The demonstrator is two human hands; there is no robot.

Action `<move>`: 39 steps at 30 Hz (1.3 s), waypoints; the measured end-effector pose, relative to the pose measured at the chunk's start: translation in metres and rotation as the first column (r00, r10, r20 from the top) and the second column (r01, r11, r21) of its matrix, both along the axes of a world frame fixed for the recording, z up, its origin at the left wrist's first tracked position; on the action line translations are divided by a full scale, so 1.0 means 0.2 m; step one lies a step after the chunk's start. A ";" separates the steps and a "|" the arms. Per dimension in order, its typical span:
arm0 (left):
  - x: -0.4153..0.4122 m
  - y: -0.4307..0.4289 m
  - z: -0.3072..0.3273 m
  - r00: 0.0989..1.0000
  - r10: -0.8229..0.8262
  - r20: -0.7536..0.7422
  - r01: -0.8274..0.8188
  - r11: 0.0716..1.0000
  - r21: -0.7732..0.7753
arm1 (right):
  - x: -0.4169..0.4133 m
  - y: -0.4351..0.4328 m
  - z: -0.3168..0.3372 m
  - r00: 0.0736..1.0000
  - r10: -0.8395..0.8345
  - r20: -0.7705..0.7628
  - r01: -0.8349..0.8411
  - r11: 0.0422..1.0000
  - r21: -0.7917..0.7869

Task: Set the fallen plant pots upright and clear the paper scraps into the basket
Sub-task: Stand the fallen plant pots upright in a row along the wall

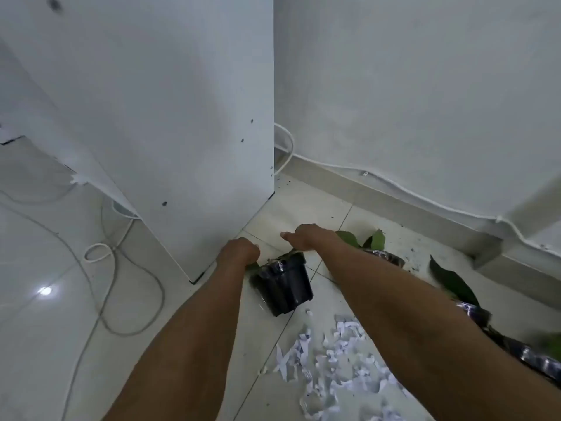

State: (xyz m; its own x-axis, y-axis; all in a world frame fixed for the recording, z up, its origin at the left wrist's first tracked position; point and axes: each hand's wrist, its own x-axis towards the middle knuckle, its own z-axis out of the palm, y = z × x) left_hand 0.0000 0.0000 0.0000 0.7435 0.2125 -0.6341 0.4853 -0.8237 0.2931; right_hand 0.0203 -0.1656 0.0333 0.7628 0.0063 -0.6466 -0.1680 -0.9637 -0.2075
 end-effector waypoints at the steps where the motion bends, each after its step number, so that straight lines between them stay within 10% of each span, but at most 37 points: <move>1: -0.01 0.00 -0.03 0.999 0.023 -0.033 -0.023 1.000 -0.009 | -0.01 0.01 -0.04 1.000 0.003 -0.008 -0.003 1.000 0.001; 13: -0.10 0.00 -0.23 0.933 0.259 -0.251 -0.321 0.913 -0.252 | -0.16 -0.04 -0.21 0.976 -0.215 0.021 0.203 0.946 0.254; 21: -0.17 -0.07 -0.13 0.882 0.430 0.193 -0.359 0.878 -0.317 | -0.27 -0.10 -0.20 0.929 -0.362 0.073 0.312 0.876 0.367; 39: 0.29 -0.27 -0.26 0.740 0.510 0.438 -0.214 0.796 -0.567 | 0.00 -0.32 -0.34 0.600 -0.699 0.389 0.444 0.695 0.566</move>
State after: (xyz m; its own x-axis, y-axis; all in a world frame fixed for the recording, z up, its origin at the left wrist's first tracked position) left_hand 0.0588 -0.0536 -0.0513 0.9092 0.3420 -0.2375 0.3484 -0.3123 0.8838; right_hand 0.0210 -0.2305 -0.0351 0.8909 -0.4210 -0.1703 -0.3902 -0.5176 -0.7615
